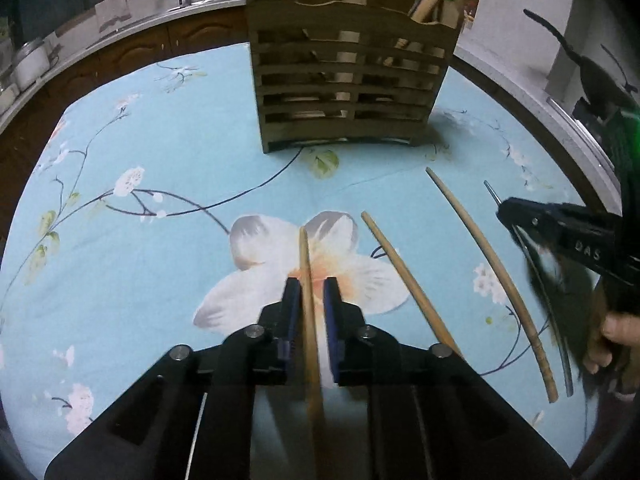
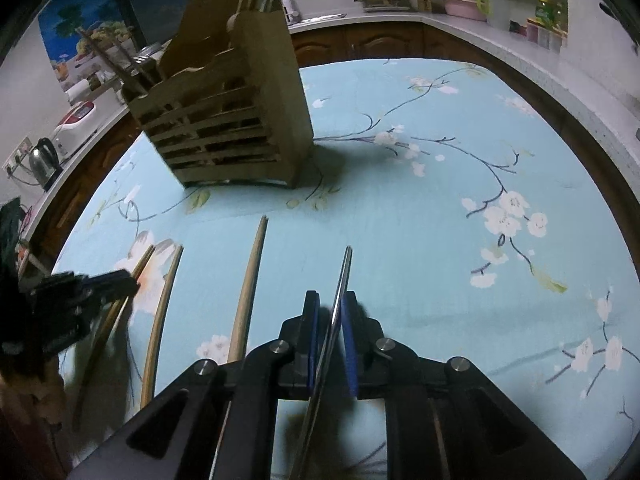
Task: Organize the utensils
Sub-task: 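Grasp a metal chopstick with the right tool while the left tool grasps a bamboo chopstick, then lift both chopsticks and carry them over the wooden holder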
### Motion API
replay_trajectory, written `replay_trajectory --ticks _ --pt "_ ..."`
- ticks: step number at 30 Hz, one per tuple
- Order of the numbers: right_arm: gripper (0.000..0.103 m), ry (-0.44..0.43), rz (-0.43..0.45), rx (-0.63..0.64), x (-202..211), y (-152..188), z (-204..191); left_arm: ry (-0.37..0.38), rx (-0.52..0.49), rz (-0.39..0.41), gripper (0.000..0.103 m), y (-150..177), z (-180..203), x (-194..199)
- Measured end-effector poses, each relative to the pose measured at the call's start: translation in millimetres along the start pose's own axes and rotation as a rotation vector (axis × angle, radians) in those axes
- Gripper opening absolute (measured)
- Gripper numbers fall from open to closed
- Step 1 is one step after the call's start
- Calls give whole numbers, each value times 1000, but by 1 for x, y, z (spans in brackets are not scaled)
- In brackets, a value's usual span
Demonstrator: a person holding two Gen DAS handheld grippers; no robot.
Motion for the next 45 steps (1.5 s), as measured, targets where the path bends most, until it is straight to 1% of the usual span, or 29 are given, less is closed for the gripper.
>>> replay_trajectory --ticks 1,3,6,7,9,10,11,13,14,18,23,28,30,34,39,45 --pt "14 -1 2 -3 -1 -2 1 -4 -3 -2 18 -2 2 -2" --pt "15 4 0 6 -5 -6 0 -22 -14 0 18 -8 5 -5" --pt "15 0 3 -3 -8 -9 0 -29 -31 9 18 -11 9 -7" --pt "15 4 4 2 -8 -8 -1 -29 -34 14 15 -11 7 -5" --pt "14 25 9 26 -8 -7 -4 -27 -33 20 7 -12 6 -5" --pt "9 33 10 28 -8 -7 -4 -20 -25 15 5 -12 5 -5" --pt "7 26 10 17 -7 -7 -3 -8 -14 11 5 -13 3 -4" --pt "5 -28 9 -23 -4 -5 -1 12 4 5 5 -13 3 -2" --pt "5 -38 14 -28 0 -4 -2 14 11 9 5 -11 3 1" --pt "4 -86 71 -35 29 -2 -12 44 44 57 5 -6 -3 32" --pt "4 -132 179 -23 84 -10 -25 84 92 161 5 -7 -9 84" --pt "4 -152 285 8 135 -20 -39 129 148 282 5 -4 -18 141" --pt "4 -158 332 16 155 -25 -44 146 168 312 5 -3 -22 157" --pt "4 -159 401 43 184 -34 -57 151 181 362 5 -1 -28 181" --pt "4 -165 457 64 205 -45 -67 170 204 407 5 -2 -36 202" --pt "4 -175 494 76 214 -56 -74 161 209 452 5 -7 -40 219"
Point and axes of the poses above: each gripper's, at about its wrist camera, not at the fingertips, and x roughly against the way its jaws point, z to its right, y to its underside, the point moved 4 cm from there along -x, roughly the way its jaws point, and after that the axes turned 5 degrees about -y, right-handed, at the moved point
